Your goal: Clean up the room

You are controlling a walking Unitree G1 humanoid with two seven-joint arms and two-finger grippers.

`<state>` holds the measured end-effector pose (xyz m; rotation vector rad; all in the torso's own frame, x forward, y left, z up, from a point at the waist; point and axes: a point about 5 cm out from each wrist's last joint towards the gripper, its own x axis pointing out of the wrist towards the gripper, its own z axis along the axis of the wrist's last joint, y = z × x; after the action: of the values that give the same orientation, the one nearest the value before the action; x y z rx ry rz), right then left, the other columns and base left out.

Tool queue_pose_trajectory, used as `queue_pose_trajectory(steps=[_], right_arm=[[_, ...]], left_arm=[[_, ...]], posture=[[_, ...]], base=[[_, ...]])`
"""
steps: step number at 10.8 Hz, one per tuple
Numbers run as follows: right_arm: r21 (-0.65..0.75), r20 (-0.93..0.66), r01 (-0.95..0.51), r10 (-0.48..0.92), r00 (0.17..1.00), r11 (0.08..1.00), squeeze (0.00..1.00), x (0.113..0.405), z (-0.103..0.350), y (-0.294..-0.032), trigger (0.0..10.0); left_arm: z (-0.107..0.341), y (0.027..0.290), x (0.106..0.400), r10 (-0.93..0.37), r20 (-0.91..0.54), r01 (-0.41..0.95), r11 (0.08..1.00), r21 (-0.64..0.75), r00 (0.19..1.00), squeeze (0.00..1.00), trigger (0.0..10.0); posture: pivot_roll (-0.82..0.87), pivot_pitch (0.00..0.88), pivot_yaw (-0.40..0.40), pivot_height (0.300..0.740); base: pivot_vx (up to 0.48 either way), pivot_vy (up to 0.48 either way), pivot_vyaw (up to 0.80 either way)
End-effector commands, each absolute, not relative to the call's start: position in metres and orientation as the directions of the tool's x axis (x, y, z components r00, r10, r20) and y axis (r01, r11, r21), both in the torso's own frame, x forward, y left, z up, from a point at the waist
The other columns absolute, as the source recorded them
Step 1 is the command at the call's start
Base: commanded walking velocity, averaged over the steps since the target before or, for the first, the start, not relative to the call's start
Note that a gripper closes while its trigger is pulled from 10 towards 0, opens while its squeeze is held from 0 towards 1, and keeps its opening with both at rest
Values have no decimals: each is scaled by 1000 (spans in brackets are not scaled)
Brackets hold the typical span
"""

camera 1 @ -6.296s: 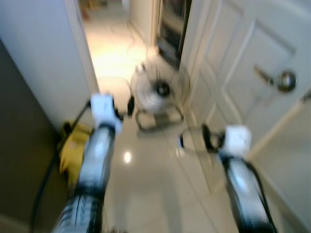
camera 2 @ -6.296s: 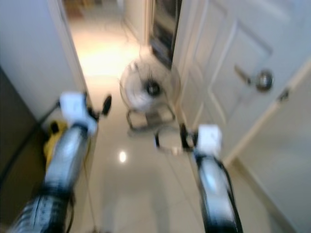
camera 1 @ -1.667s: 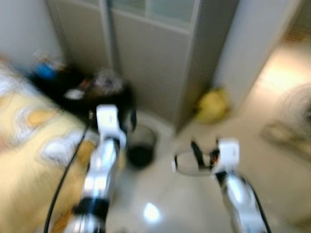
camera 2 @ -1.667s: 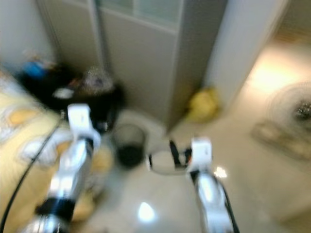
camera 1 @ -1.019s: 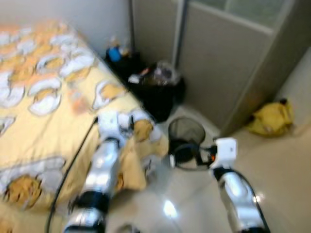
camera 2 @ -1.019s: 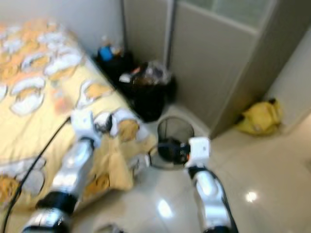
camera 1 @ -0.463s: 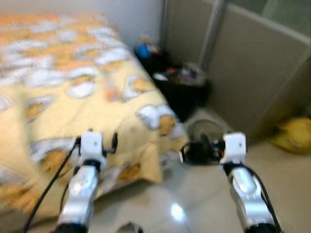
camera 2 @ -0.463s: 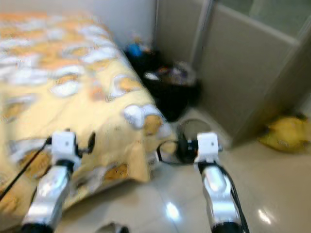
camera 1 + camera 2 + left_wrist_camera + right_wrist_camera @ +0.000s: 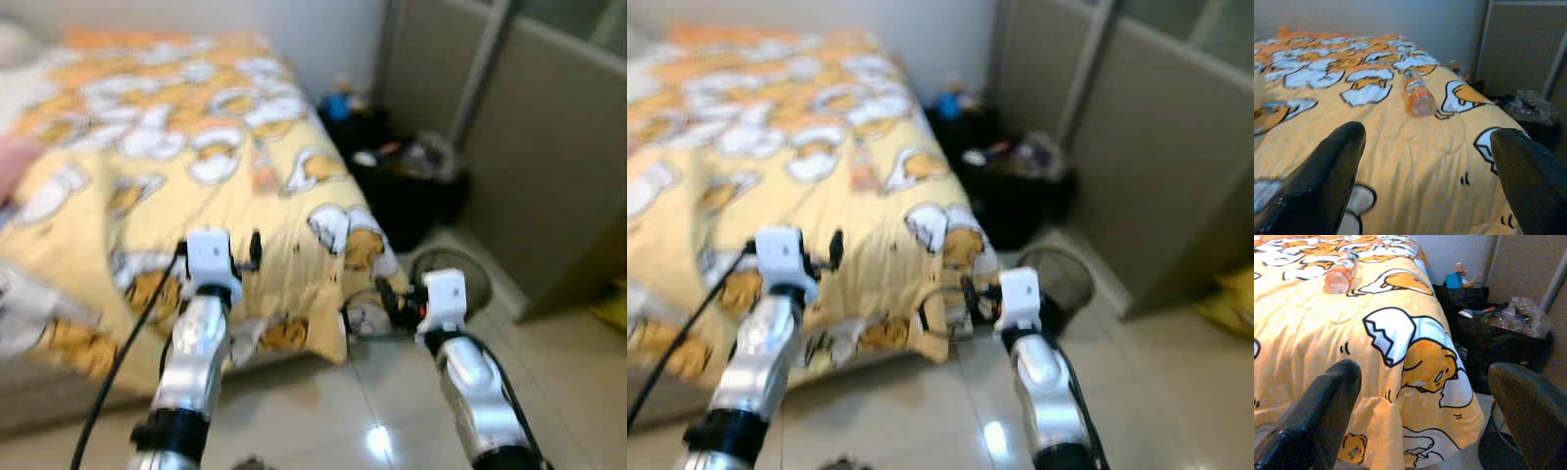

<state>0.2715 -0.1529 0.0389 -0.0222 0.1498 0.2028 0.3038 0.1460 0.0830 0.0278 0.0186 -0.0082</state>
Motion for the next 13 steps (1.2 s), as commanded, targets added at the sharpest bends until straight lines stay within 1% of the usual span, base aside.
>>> queue_pose_trajectory(steps=[1, 2, 3, 4, 5, 7, 9, 13], right_arm=[[-4, -146, -194, 191, 971, 981, 227, 273, 40, -156, 10000], [7, -147, -194, 193, 970, 981, 227, 274, 39, -153, 10000], [16, -145, -211, 211, 967, 977, 235, 273, 38, -147, 10000], [20, -141, -222, 223, 965, 975, 192, 273, 38, -142, 10000], [42, -136, -196, 200, 970, 980, 122, 273, 38, -142, 10000], [70, -119, -149, 157, 980, 986, 78, 274, 40, -147, 10000], [83, -109, -115, 123, 986, 990, 71, 276, 42, -151, 10000], [82, -96, -129, 136, 986, 988, 71, 279, 44, -148, 10000]], left_arm=[[81, 144, 304, -4, -35, 6, 999, 38, 999, 0, 10000], [82, 136, 306, -43, -37, 43, 999, 14, 998, 0, 10000], [80, 135, 312, -47, -75, 46, 999, -4, 996, 0, 10000], [87, 136, 317, -55, -34, 55, 998, 12, 998, 0, 10000], [96, 140, 321, -63, -2, 63, 998, 14, 998, 0, 10000], [103, 148, 328, -24, 14, 24, 1000, -4, 1000, 0, 10000], [107, 149, 334, -33, 36, 33, 999, 18, 999, 0, 10000], [109, 145, 338, -45, 37, 45, 999, 3, 998, 0, 10000]], posture=[[-7, 0, -5, 740], [0, 0, -6, 740], [4, 0, -6, 740], [2, 0, -2, 740], [0, 0, 2, 740], [-9, 0, 9, 740], [-11, 0, 5, 740], [-10, 0, 3, 740]], base=[[0, -428, 513], [0, -428, 513], [0, 0, 513], [0, 0, 519], [472, 0, 0], [480, 0, 0], [476, 0, 0], [474, 0, 0]])
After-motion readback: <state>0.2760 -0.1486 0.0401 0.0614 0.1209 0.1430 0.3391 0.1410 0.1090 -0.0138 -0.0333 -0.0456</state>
